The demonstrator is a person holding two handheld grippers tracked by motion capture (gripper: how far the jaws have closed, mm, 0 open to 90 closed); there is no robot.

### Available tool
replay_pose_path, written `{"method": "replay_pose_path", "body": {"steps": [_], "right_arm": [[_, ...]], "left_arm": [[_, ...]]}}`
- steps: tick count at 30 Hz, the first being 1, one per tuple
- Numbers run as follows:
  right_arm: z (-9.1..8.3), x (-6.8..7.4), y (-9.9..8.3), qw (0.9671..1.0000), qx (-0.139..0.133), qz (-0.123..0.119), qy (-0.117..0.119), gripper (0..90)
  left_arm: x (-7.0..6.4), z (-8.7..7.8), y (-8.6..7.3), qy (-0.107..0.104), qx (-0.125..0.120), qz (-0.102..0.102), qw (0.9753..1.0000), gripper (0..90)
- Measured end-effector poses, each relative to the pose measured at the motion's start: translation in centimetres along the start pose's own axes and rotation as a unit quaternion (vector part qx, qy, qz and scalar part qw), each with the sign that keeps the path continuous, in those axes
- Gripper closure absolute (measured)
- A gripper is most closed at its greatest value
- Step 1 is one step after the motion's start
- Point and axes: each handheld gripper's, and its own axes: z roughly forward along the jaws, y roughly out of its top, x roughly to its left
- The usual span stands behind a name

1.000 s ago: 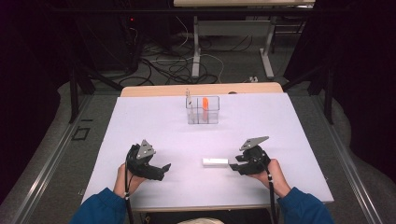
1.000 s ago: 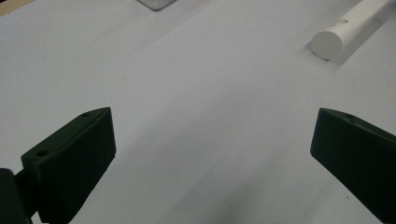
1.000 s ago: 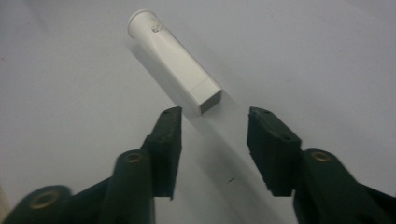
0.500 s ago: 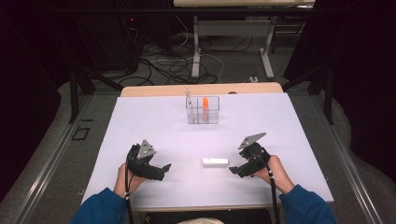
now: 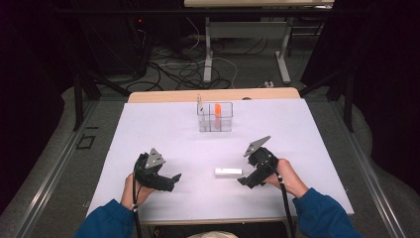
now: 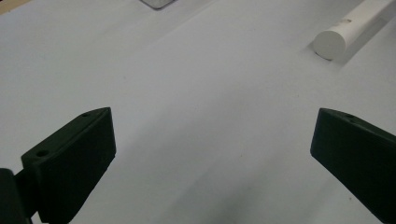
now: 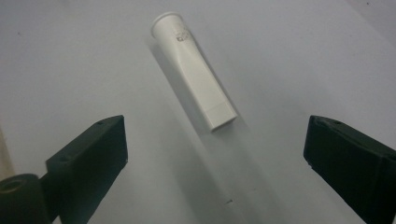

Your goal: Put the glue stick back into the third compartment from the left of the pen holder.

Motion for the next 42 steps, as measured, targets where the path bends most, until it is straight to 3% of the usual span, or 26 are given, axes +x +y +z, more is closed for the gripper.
{"method": "replay_pose_path", "body": {"steps": [11,21,27,42], "right_arm": [[1.4,0.8,3.1,0.997,0.036,-0.069,0.004,3.3],[3.6,1.8,5.0,0.9915,0.056,-0.117,0.006,34.5],[4.8,2.1,5.7,0.9846,0.083,-0.154,0.004,48.4],[7.0,2.1,6.6,0.9723,0.123,-0.198,0.018,66.4]], "left_arm": [[-0.1,0.0,0.0,-0.001,0.0,-0.002,1.0,0.0],[-0.1,0.0,-0.1,-0.002,0.0,-0.002,1.0,0.0],[-0.1,0.0,-0.1,-0.002,0.0,-0.002,1.0,0.0],[0.0,0.0,-0.1,-0.001,0.001,-0.001,1.0,0.0]]}}
